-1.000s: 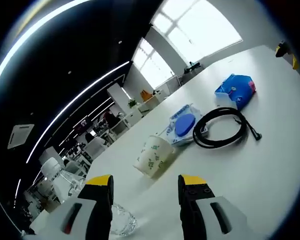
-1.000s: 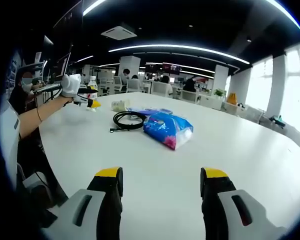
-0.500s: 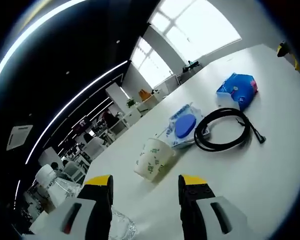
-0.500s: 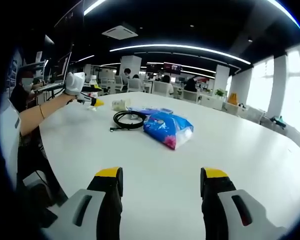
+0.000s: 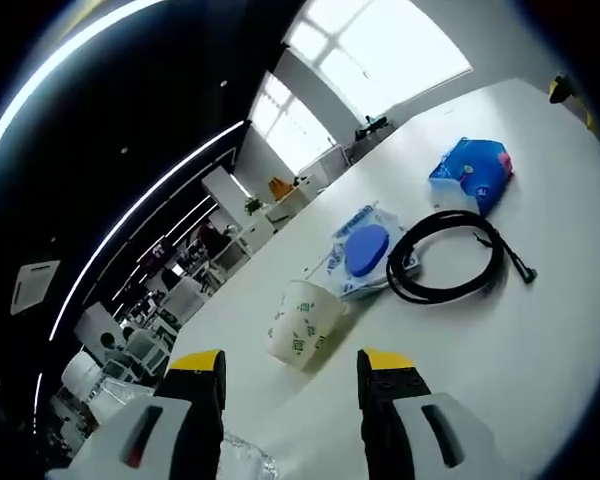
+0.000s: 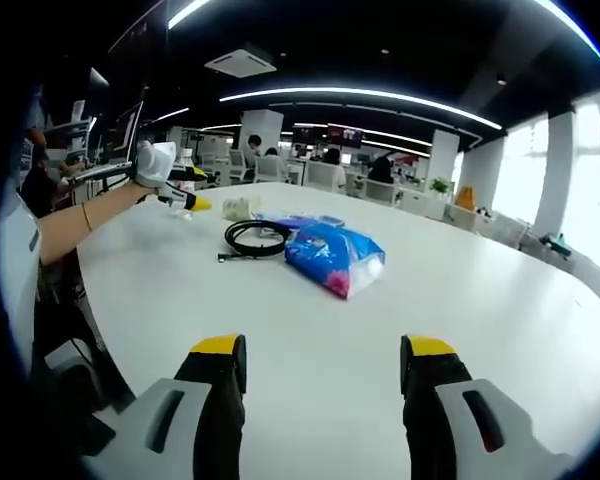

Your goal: Arrange the tabletop items into an orderly group along one side of the table until the central work area is clear of visible clutter.

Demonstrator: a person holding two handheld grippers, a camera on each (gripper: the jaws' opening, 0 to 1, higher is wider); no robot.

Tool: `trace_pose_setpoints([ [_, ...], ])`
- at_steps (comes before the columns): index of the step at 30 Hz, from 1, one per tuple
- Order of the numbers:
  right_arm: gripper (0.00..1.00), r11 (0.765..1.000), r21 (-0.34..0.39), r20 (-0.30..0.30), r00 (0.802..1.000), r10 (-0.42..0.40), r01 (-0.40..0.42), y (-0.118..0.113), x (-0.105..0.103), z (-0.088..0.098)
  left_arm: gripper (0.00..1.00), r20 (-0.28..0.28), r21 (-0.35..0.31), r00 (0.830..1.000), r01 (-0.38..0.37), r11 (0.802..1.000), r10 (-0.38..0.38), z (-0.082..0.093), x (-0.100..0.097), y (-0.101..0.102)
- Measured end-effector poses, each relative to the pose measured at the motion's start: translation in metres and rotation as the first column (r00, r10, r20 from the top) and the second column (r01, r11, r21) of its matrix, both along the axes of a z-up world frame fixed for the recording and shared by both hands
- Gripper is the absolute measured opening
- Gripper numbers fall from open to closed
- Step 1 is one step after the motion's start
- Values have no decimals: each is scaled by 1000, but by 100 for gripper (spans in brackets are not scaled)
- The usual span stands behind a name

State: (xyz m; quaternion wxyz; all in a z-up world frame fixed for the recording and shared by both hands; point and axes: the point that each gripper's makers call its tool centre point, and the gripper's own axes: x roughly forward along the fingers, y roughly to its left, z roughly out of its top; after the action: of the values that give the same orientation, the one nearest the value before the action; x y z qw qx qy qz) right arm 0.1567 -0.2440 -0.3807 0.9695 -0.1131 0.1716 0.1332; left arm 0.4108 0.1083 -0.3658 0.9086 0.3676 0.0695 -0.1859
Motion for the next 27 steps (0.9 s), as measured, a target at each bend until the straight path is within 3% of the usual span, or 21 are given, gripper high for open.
trace_pose_setpoints([
  [9,60,1000,-2,-1,1000,-1,1,-1,0,-1,52,-6,18,1000,17,1000,-17,-2,2,-3],
  [13,60,1000,-3,-3,1000,-3,3,-3,0,-2,52,4,76,1000,15,997,-15,-2,5,-3],
  [20,59,1000,0,-3,1000,-7,7,-5,0,-3,52,5,122,1000,23,992,-24,-2,9,-7],
  [24,59,1000,1,-7,1000,-10,10,-7,1,-4,53,-19,90,999,41,995,-39,-4,8,-13],
  [27,59,1000,2,-9,1000,-9,9,-7,1,-5,53,-14,102,999,38,994,-37,-4,9,-13],
])
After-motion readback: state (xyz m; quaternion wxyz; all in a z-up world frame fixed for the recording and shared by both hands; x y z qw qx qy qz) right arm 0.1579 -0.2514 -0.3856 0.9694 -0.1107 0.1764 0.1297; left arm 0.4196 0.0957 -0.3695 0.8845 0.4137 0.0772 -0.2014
